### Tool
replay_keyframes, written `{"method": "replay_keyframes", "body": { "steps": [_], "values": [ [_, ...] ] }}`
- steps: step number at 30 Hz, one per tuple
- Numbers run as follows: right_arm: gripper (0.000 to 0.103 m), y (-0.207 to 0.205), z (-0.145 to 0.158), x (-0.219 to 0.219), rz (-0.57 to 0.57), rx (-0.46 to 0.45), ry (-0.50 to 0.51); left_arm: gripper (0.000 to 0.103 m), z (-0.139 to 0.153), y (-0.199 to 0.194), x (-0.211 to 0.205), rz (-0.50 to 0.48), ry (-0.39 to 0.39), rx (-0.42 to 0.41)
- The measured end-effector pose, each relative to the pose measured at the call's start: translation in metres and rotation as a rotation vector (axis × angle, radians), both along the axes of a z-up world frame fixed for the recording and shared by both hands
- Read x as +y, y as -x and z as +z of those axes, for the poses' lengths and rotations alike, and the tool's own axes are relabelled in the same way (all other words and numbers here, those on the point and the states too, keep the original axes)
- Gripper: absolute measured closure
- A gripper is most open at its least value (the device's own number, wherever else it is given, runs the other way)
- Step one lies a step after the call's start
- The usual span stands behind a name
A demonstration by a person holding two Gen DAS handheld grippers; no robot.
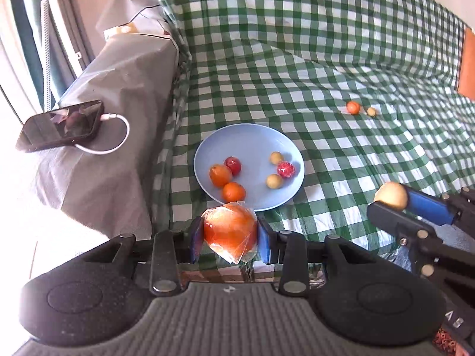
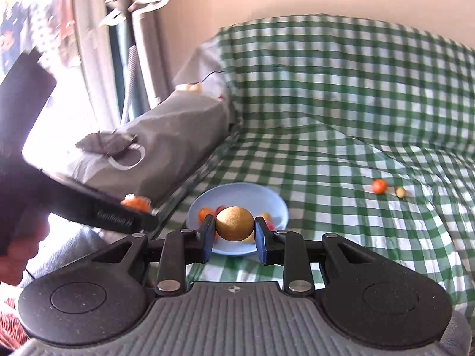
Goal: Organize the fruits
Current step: 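Carry the yellow fruit and orange over the plate and open both tools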
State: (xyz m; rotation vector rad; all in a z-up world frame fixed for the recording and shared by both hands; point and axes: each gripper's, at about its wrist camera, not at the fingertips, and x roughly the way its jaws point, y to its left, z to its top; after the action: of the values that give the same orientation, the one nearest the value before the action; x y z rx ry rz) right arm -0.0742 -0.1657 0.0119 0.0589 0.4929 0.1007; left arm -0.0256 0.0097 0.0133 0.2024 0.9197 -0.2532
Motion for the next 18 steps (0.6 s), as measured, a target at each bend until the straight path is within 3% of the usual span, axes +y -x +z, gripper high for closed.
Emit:
{"method": "replay_keyframes", "body": {
  "steps": [18],
  "values": [
    [0.073,0.012,0.011,0.018,0.025,-0.007,0.083,0.062,0.004,0.010,0.017,0.014,0.060,-0.031]
  ]
}}
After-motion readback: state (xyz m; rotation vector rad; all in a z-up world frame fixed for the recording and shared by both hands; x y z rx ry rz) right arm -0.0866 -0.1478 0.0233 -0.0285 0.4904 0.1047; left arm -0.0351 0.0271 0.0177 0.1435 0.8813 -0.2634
